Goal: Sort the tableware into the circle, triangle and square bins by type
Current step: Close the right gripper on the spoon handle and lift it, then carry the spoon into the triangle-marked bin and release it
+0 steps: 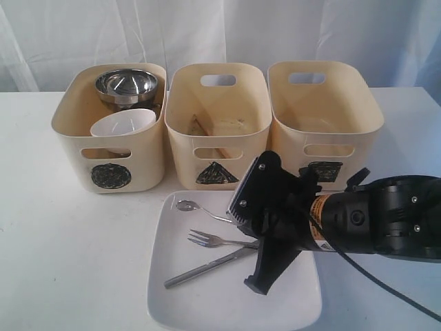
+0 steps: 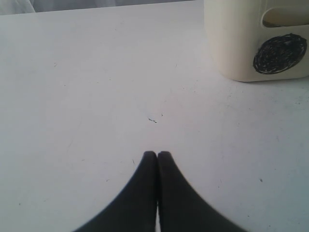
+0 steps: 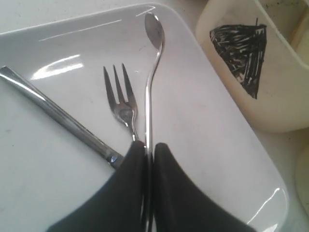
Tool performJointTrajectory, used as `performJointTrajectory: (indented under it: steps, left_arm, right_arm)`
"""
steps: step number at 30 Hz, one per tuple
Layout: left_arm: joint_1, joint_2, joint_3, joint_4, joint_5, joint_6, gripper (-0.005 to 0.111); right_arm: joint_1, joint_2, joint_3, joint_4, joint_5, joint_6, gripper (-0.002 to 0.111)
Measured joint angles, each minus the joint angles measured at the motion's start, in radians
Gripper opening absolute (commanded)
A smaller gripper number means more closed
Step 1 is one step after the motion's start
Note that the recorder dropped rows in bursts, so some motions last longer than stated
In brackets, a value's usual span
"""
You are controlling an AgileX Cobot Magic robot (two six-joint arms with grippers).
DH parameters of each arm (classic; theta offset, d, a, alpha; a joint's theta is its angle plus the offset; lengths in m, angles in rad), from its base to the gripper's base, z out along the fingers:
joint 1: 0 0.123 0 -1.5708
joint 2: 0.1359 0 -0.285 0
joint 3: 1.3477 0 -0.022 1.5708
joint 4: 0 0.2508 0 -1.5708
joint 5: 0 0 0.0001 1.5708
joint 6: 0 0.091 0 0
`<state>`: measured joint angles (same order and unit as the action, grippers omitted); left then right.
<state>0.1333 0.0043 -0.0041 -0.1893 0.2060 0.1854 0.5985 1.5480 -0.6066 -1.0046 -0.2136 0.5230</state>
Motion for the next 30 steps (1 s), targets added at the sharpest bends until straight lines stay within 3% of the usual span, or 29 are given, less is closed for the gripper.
performJointTrajectory:
  steps: [20,30]
  left_arm:
    - [0.0,0.0,0.0,0.0,0.0,0.0,0.0]
    - [0.0,0.0,0.0,0.0,0.0,0.0,0.0]
  right_arm:
    - [0.0,-0.239,-0.028,0.034,-0.021,0.011,0.0]
    - [0.0,-0.242,-0.194,0.034,0.143,-0.009,0.0]
